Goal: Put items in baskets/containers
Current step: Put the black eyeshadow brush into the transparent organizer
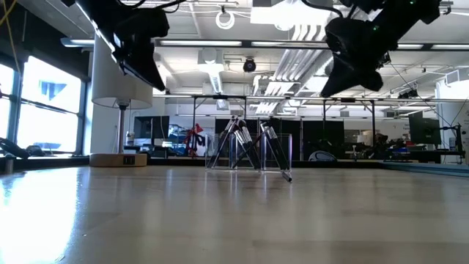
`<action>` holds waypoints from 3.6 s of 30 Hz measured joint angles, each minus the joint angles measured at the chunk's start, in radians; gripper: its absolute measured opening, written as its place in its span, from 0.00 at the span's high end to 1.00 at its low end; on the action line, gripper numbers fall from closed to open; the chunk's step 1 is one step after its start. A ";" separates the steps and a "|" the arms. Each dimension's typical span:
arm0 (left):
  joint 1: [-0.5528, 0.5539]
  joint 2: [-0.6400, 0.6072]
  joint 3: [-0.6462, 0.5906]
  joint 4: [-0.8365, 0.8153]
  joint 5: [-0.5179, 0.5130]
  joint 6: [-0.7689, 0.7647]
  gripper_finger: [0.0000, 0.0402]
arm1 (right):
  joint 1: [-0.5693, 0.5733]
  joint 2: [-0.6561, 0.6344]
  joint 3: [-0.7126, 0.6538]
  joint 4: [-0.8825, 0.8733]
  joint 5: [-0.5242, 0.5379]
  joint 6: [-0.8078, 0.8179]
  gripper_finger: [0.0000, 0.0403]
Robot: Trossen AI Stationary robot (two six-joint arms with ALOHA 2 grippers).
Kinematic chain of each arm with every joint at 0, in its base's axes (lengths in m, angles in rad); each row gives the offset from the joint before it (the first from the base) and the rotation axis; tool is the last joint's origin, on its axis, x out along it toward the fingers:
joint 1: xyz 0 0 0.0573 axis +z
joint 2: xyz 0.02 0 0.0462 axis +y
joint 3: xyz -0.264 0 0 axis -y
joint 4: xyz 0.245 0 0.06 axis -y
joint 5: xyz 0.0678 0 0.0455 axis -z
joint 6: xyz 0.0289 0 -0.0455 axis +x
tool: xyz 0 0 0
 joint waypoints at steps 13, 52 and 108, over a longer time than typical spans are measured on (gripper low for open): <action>0.000 -0.042 -0.001 -0.024 0.006 0.205 1.00 | 0.317 0.331 0.146 -0.136 0.103 0.539 1.00; 0.000 -0.041 -0.001 -0.132 0.102 0.277 1.00 | 0.145 1.000 0.683 -0.460 -0.055 0.792 0.83; 0.000 -0.040 -0.002 0.018 0.097 0.124 1.00 | 0.037 0.876 0.432 -0.185 -0.186 -0.398 0.99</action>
